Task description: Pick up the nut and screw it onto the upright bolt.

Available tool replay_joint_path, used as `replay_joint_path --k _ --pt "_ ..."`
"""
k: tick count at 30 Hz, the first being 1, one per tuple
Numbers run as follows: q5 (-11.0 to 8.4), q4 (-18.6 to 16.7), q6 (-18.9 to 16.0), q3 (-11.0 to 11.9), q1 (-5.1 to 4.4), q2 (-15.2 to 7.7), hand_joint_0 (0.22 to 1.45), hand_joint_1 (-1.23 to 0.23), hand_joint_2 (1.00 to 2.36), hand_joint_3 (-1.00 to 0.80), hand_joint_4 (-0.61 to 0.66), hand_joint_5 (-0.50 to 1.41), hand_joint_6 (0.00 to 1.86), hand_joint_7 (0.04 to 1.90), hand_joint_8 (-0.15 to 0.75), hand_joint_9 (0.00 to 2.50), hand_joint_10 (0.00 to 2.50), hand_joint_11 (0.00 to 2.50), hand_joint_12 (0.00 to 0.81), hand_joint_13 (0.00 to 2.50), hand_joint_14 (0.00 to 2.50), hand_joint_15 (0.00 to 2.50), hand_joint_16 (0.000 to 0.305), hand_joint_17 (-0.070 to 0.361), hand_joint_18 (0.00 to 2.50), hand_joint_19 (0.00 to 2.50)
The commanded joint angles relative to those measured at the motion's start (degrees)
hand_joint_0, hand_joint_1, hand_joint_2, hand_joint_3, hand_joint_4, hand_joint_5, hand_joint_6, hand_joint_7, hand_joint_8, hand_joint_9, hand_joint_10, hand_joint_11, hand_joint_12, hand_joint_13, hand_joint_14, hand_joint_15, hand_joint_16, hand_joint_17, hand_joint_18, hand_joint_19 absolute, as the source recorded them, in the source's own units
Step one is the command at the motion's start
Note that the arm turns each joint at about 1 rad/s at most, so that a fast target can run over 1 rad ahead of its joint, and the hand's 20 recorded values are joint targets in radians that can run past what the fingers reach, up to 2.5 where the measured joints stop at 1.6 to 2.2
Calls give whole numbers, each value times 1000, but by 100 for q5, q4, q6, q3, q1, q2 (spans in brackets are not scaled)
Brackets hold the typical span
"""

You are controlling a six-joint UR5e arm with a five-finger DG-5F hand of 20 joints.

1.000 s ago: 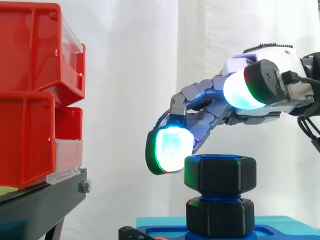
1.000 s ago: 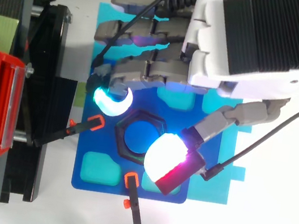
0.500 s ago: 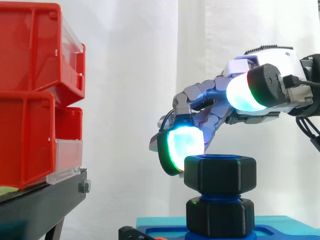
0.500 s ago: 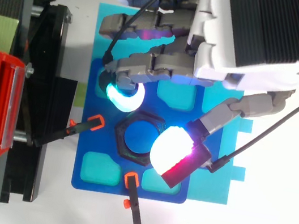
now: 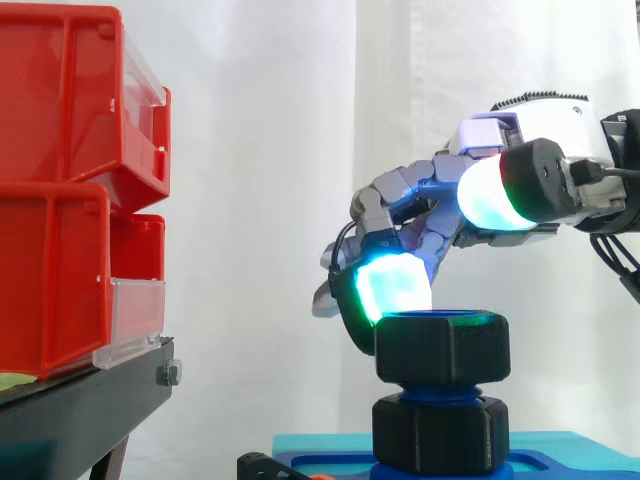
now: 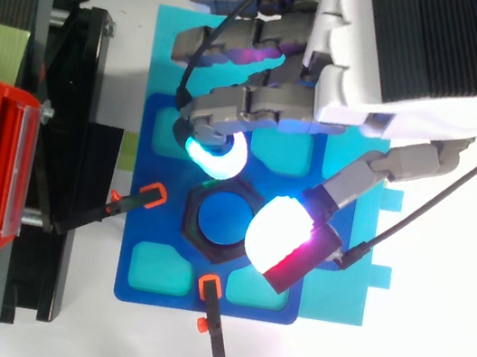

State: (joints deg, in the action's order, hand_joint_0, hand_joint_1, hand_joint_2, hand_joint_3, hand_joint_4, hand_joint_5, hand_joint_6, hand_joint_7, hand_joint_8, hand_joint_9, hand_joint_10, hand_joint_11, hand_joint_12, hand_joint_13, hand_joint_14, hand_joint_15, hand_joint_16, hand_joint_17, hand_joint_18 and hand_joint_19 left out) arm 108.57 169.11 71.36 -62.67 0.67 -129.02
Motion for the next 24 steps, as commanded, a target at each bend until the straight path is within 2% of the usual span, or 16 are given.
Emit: replay_joint_path --k 1,7,9,12,17,20,22,24 --pt "24 -1 -8 0 30 0 529 -288 1000 -500 66 45 534 1312 248 971 0 0 264 514 0 0 34 76 207 0" --pt "103 -18 -8 0 65 9 535 -330 1000 -500 -5 58 583 1225 219 1071 0 0 223 595 0 0 20 46 281 0" --pt "139 -53 -8 0 82 0 535 -346 1000 -500 -37 64 593 1207 186 1124 0 0 196 667 0 0 15 34 379 0" --pt "156 -132 -8 9 100 0 539 -361 1000 -500 -47 73 600 1199 183 1241 0 0 170 756 0 0 11 26 470 0" --pt "323 -53 -8 308 153 0 541 -379 1000 -500 -29 79 616 1170 179 1471 0 0 125 908 0 0 6 14 657 0" --pt "341 70 -8 378 170 9 542 -385 1000 -500 -19 80 618 1171 169 1533 0 21 114 958 0 0 5 10 695 0" --pt "349 166 -8 457 188 9 538 -366 1000 -500 -23 77 604 1203 179 1537 0 44 119 955 0 0 5 11 696 0" --pt "367 254 -8 572 214 9 533 -328 1000 -500 40 68 539 1332 211 1471 2 68 152 859 0 0 9 20 553 0"
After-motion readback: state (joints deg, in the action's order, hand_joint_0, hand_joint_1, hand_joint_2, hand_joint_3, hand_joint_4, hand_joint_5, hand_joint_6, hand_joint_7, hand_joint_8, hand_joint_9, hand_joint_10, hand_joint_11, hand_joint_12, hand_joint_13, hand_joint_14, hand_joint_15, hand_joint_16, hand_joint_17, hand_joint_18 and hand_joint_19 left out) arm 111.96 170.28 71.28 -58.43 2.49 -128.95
